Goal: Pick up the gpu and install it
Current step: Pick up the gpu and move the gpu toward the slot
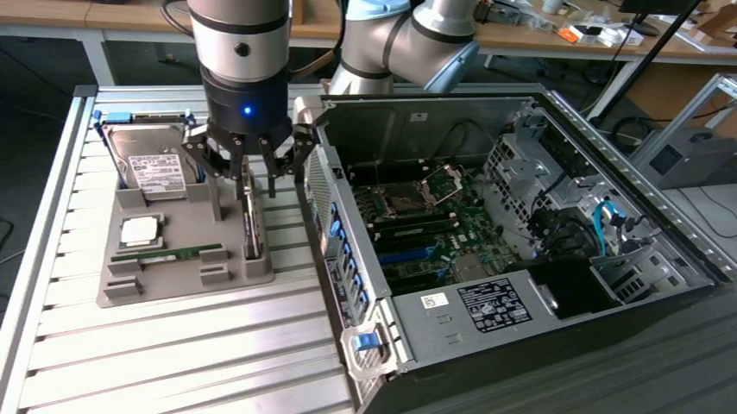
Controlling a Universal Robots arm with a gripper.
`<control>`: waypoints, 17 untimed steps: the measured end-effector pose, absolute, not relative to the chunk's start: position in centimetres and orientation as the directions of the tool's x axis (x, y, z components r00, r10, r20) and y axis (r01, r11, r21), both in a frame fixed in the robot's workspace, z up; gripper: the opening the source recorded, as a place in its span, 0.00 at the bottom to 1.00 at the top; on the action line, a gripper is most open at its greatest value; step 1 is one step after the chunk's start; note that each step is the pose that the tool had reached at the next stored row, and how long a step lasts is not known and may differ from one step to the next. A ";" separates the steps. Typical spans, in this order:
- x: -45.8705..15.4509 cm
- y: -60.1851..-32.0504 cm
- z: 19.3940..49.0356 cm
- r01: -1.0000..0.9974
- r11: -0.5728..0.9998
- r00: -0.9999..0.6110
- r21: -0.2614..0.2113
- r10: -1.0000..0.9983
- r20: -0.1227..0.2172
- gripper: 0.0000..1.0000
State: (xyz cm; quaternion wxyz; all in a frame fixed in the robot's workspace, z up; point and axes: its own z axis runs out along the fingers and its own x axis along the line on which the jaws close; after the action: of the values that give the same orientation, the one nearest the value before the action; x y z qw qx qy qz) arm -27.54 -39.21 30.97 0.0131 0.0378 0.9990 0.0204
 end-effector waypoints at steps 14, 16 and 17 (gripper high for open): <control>-27.5 -39.2 30.5 0.075 0.996 -0.997 0.042 0.076 -0.025 0.42; -27.5 -39.2 30.4 0.075 0.996 -0.997 0.042 0.076 -0.025 0.42; -27.5 -39.2 30.4 0.075 0.996 -0.997 0.042 0.076 -0.025 0.42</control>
State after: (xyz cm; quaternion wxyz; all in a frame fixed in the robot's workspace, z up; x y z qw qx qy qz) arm -27.54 -39.21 30.42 0.0131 0.0379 0.9990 0.0204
